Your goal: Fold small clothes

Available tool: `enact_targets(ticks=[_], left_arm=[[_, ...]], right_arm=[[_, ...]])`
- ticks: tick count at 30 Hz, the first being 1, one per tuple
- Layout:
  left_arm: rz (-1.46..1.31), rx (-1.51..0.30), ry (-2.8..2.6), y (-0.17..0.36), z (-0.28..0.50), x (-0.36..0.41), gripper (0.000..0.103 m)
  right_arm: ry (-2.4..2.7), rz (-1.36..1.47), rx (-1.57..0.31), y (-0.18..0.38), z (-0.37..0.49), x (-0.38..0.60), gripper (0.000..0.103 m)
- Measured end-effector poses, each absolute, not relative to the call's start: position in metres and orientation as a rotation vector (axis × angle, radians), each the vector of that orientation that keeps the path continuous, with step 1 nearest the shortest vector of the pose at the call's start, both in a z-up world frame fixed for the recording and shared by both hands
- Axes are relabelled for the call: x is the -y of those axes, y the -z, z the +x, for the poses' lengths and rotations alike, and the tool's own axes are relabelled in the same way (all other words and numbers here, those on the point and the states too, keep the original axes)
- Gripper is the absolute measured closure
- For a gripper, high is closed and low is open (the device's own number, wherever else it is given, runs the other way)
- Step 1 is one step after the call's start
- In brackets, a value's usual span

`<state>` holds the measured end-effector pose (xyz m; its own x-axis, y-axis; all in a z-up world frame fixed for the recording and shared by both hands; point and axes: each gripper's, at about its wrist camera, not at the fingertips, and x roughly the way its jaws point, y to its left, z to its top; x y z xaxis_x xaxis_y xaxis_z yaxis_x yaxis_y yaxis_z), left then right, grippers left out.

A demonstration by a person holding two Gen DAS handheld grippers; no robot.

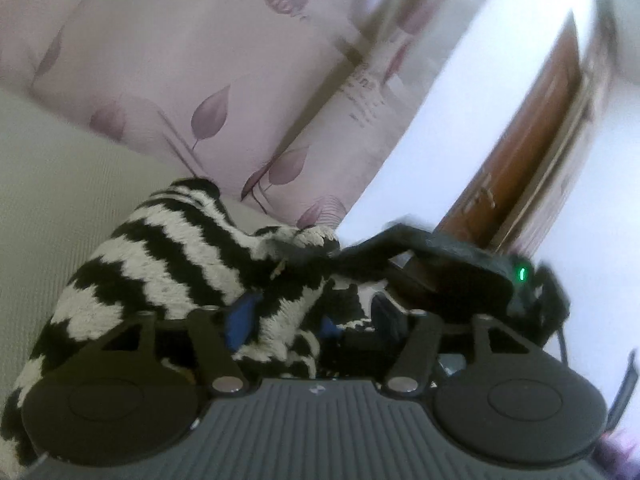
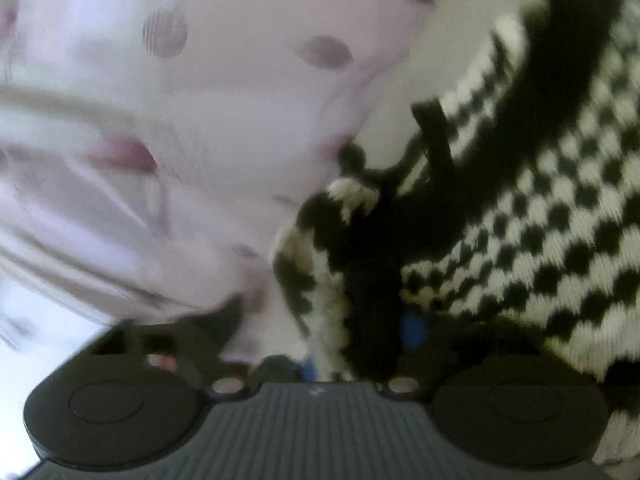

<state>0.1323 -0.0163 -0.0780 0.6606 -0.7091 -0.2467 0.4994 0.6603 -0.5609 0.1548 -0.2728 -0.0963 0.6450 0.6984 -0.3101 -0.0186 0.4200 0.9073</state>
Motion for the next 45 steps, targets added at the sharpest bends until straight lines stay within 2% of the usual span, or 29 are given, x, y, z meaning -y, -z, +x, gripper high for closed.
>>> enact_targets(ticks=[1, 2, 4, 6, 8, 14, 22, 31, 35, 38, 41, 44, 45], left_arm=[[-0.432, -0.462, 0.710, 0.077, 0.129, 0.020, 0.039], [-0.412, -0.458, 0.721, 0.077, 0.127, 0.021, 0.034], [-0.426, -0.462, 0.754, 0.073, 0.117, 0.014, 0.024], [-0.450, -0.453, 0.762, 0.066, 0.107, 0.002, 0.009], [-0.508, -0.440, 0.733, 0.059, 0.097, -0.017, 0.001], [-0.557, -0.395, 0.638, 0.043, 0.084, -0.060, 0.001], [-0.544, -0.461, 0.635, 0.047, 0.095, -0.038, 0.001], [-0.342, -0.449, 0.728, 0.042, 0.104, 0.042, 0.001], [-0.298, -0.421, 0.757, 0.044, 0.115, 0.063, 0.001], [-0.308, -0.505, 0.786, 0.057, 0.126, 0.078, 0.001], [-0.279, -0.505, 0.786, 0.067, 0.123, 0.085, 0.001], [-0.234, -0.527, 0.785, 0.077, 0.122, 0.091, 0.001], [-0.224, -0.513, 0.781, 0.078, 0.119, 0.091, 0.001]], right_arm=[[-0.489, 0.995, -0.769, 0.093, 0.157, 0.267, 0.072], [-0.476, 0.956, -0.768, 0.091, 0.157, 0.266, 0.075], [-0.454, 0.891, -0.750, 0.086, 0.158, 0.264, 0.078], [-0.477, 0.909, -0.728, 0.083, 0.161, 0.270, 0.079], [-0.481, 0.894, -0.709, 0.078, 0.162, 0.276, 0.079], [-0.475, 0.812, -0.666, 0.051, 0.155, 0.318, 0.079], [-0.317, 0.671, -0.650, 0.022, 0.160, 0.404, 0.079], [-0.221, 0.512, -0.747, 0.059, 0.177, 0.423, 0.079], [-0.265, 0.554, -0.701, 0.067, 0.182, 0.421, 0.079], [-0.287, 0.557, -0.722, 0.078, 0.184, 0.421, 0.079], [-0.308, 0.573, -0.727, 0.086, 0.182, 0.427, 0.079], [-0.312, 0.590, -0.739, 0.085, 0.181, 0.431, 0.076], [-0.298, 0.592, -0.735, 0.080, 0.181, 0.432, 0.072]])
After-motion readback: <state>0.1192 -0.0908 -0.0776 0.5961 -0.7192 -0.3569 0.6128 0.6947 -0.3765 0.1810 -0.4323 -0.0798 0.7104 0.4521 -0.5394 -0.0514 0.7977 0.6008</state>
